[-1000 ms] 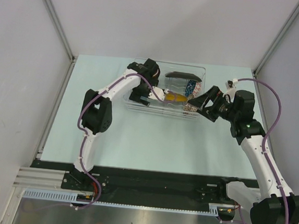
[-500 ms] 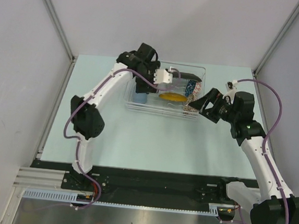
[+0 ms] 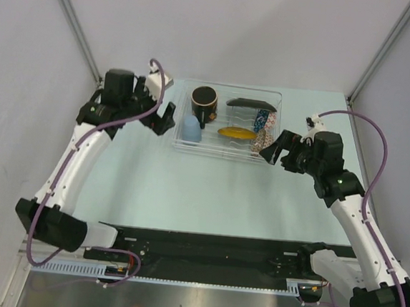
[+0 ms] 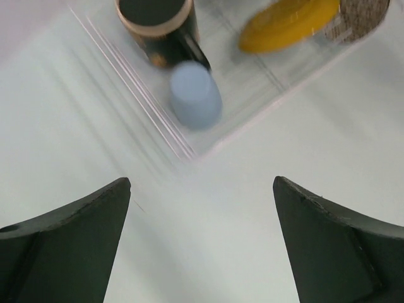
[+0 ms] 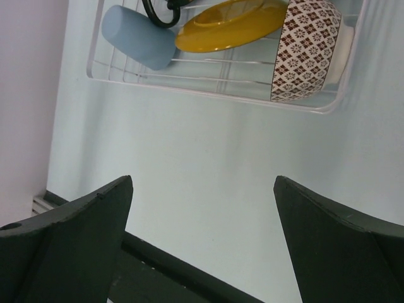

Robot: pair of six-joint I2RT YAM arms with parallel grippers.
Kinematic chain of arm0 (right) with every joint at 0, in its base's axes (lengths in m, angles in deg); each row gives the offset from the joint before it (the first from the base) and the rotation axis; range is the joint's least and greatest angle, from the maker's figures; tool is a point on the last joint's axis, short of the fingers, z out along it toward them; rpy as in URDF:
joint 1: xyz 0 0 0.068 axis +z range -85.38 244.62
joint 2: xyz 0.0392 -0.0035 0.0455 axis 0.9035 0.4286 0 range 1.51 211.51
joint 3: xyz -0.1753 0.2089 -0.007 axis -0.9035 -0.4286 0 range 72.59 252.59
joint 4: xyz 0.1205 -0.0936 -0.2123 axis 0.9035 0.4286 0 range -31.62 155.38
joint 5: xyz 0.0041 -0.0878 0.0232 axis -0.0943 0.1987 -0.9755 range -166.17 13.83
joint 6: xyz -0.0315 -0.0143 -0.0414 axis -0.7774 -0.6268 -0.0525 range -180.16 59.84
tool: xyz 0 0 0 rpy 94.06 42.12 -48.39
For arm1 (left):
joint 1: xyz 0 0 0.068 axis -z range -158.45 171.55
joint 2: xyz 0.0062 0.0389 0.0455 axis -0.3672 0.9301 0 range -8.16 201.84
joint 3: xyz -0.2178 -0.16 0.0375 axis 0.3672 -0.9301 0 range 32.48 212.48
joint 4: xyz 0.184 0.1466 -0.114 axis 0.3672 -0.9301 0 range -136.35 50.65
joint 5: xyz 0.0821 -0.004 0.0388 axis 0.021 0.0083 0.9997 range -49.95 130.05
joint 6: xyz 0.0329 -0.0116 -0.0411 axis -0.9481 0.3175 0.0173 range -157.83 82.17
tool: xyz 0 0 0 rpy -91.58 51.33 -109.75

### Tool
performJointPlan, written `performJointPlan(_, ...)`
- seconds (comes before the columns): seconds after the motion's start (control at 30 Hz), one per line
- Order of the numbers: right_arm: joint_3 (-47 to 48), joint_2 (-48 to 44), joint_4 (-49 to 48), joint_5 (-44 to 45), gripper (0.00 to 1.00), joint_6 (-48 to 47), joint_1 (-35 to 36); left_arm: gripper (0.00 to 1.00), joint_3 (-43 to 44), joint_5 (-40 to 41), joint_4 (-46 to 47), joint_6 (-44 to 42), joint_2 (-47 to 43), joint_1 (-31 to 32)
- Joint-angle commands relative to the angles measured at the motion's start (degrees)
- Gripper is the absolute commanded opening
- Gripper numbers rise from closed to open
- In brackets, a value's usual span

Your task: Load the mixed dishes into the dish rack

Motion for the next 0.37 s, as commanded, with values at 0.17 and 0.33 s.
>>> performJointPlan(0.17, 4.0, -0.5, 0.5, 4.3, 1.0, -3.2, 3.0, 1.0, -17.5, 1.1, 9.2, 11.2, -10.8, -2.9)
performJointPlan(0.33, 5.9, 0.8, 2.9, 5.0, 1.0, -5.0, 4.4, 1.0, -17.8, 1.1, 10.6, 12.6, -10.7, -4.1)
